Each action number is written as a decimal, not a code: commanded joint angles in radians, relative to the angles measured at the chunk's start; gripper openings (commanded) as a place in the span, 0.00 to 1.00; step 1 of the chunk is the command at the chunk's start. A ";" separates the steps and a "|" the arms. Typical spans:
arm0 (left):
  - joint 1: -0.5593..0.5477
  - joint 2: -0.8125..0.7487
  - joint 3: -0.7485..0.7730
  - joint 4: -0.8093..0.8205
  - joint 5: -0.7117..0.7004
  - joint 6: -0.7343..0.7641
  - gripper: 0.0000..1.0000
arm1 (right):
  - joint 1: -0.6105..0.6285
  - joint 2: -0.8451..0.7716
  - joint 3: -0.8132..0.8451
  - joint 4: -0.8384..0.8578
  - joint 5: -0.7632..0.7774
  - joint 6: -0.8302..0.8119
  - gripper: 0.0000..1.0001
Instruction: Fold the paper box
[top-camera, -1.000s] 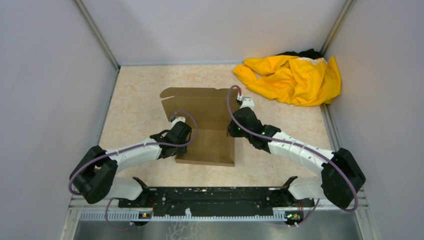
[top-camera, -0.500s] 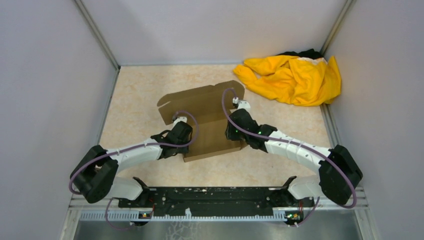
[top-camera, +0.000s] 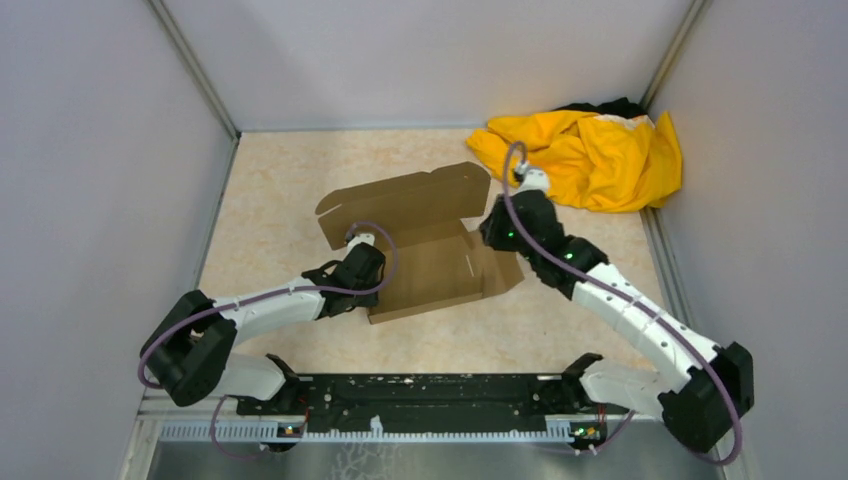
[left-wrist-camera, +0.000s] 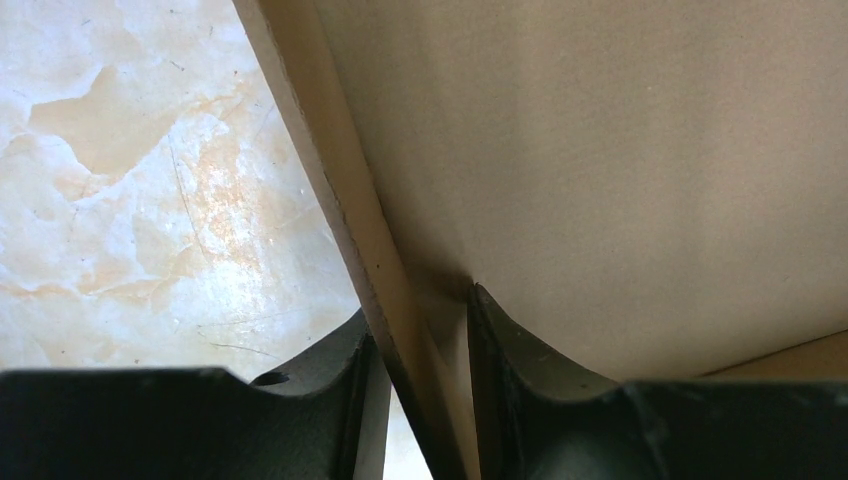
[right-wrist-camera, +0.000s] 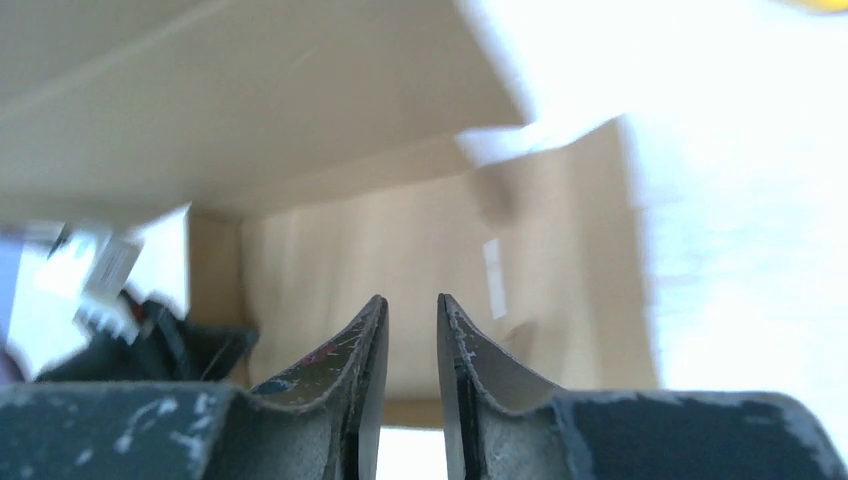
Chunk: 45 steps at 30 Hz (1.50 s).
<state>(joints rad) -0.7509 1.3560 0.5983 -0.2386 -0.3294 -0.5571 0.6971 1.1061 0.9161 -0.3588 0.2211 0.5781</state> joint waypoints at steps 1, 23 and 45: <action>-0.008 0.010 -0.019 -0.013 0.033 -0.014 0.38 | -0.234 -0.070 -0.011 -0.049 -0.061 -0.049 0.24; -0.010 0.014 -0.018 -0.013 0.029 0.000 0.37 | -0.500 0.303 -0.122 0.182 -0.252 -0.106 0.25; -0.010 0.044 0.004 -0.012 0.032 0.014 0.36 | -0.501 0.309 -0.179 0.468 -0.633 -0.158 0.22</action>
<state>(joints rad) -0.7513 1.3632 0.6029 -0.2379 -0.3298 -0.5453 0.1997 1.4750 0.7177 0.0212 -0.3302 0.4458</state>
